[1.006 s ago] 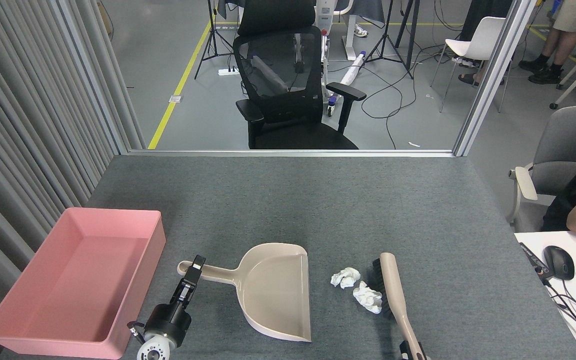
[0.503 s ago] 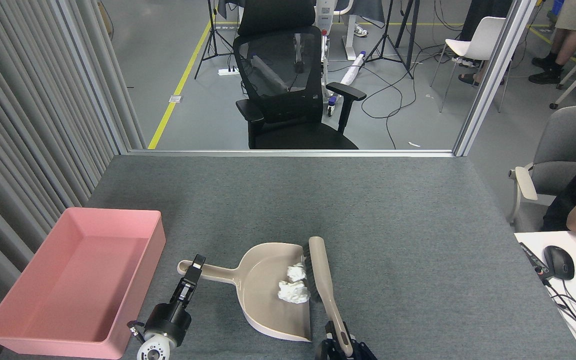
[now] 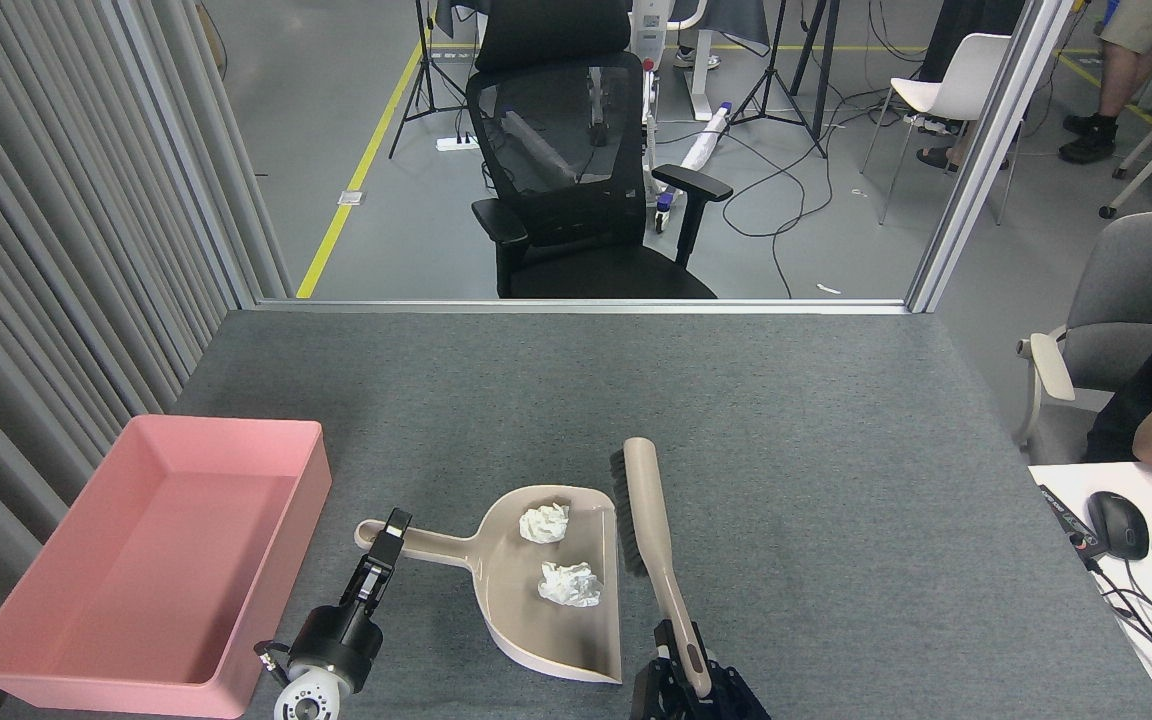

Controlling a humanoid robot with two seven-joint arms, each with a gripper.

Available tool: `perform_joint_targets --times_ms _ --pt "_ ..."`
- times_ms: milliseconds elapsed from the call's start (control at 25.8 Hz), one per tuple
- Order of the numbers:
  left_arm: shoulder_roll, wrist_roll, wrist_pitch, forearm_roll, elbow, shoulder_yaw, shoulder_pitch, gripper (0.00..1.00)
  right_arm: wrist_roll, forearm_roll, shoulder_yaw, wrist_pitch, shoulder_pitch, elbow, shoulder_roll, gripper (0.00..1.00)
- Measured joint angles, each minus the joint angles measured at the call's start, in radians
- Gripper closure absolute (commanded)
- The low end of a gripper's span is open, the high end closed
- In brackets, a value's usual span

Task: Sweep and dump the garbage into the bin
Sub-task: 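Sweep again to push the paper balls deeper into the dustpan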

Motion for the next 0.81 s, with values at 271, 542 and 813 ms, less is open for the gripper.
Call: perform_joint_targets --times_ms 271,542,813 --pt "0.000 -0.002 0.002 0.000 0.000 0.000 0.000 0.82 -0.007 0.001 -0.034 -0.015 0.036 0.038 -0.014 0.90" --pt "0.000 -0.008 0.002 0.000 0.000 0.000 0.000 0.82 0.009 0.001 -0.003 -0.015 -0.028 0.134 0.019 0.91" --pt "0.000 -0.013 0.004 0.000 0.000 -0.001 -0.006 0.82 0.012 0.000 0.072 0.016 -0.073 0.164 0.043 0.91"
